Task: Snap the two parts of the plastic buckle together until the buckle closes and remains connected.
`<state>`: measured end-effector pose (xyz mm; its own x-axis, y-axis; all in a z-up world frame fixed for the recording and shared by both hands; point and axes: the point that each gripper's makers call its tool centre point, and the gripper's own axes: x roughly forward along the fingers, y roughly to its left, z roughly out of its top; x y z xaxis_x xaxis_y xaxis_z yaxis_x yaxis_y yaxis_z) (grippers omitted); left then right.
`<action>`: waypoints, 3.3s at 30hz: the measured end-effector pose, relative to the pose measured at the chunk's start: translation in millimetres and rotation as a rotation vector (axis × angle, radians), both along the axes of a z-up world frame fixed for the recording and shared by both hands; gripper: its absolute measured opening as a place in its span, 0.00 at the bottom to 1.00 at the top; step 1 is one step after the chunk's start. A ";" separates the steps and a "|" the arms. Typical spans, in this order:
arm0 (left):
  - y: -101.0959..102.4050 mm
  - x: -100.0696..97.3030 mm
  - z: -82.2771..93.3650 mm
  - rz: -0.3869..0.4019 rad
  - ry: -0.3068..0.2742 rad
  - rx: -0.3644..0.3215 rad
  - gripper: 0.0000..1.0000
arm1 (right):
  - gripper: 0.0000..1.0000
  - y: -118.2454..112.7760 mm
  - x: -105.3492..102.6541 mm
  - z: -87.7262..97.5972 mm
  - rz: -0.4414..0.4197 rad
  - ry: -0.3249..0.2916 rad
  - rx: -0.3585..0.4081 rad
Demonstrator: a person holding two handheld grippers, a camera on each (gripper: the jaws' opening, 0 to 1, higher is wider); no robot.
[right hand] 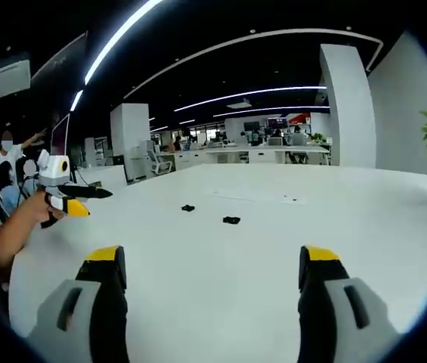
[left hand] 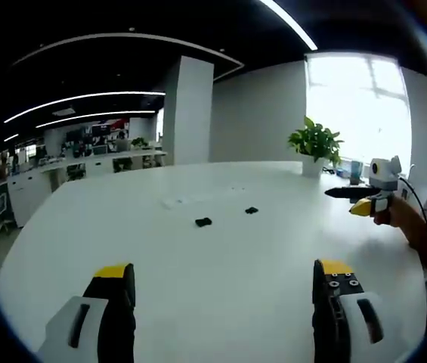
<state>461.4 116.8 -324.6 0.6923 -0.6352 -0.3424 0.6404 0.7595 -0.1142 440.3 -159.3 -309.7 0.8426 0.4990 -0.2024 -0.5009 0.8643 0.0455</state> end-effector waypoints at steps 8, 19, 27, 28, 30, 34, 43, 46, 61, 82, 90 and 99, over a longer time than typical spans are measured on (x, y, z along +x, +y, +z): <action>0.0 1.5 -1.7 -0.010 -0.016 -0.004 0.99 | 0.95 -5.4 0.4 7.1 -0.002 -0.026 0.010; 11.6 8.0 -3.9 0.022 0.001 -0.052 0.99 | 0.95 -6.6 3.2 -4.3 -0.008 0.004 0.002; 4.3 7.4 -6.7 0.002 0.002 -0.048 0.98 | 0.94 -4.3 3.6 -7.0 0.002 0.016 0.022; 2.6 7.2 -5.7 -0.001 -0.001 -0.048 0.98 | 0.94 -3.6 3.8 -7.7 0.003 0.019 0.023; -0.6 6.5 -4.0 -0.006 -0.010 -0.047 0.98 | 0.94 -3.5 4.5 -11.3 0.006 0.032 0.016; -0.7 5.6 -4.9 -0.009 -0.006 -0.042 0.98 | 0.94 -4.5 6.6 -13.6 0.005 0.040 0.009; -10.7 3.1 2.2 -0.030 0.002 -0.051 0.97 | 0.94 -5.3 6.1 -12.9 -0.001 0.042 0.000; -13.7 4.9 8.4 -0.028 -0.002 -0.059 0.97 | 0.95 -5.6 7.7 -10.7 -0.004 0.037 -0.007; -20.1 12.0 13.9 -0.041 0.008 -0.027 0.96 | 0.94 3.6 12.2 -7.5 0.015 0.046 -0.054; -25.5 26.2 11.1 -0.041 0.018 -0.031 0.95 | 0.92 11.1 24.5 -2.4 0.025 0.048 -0.064; -25.5 27.8 10.5 -0.046 0.025 -0.015 0.95 | 0.92 14.4 29.6 0.1 0.031 0.047 -0.086; -28.3 34.8 10.9 -0.051 0.027 -0.021 0.95 | 0.92 16.5 32.0 -7.0 0.032 0.060 -0.085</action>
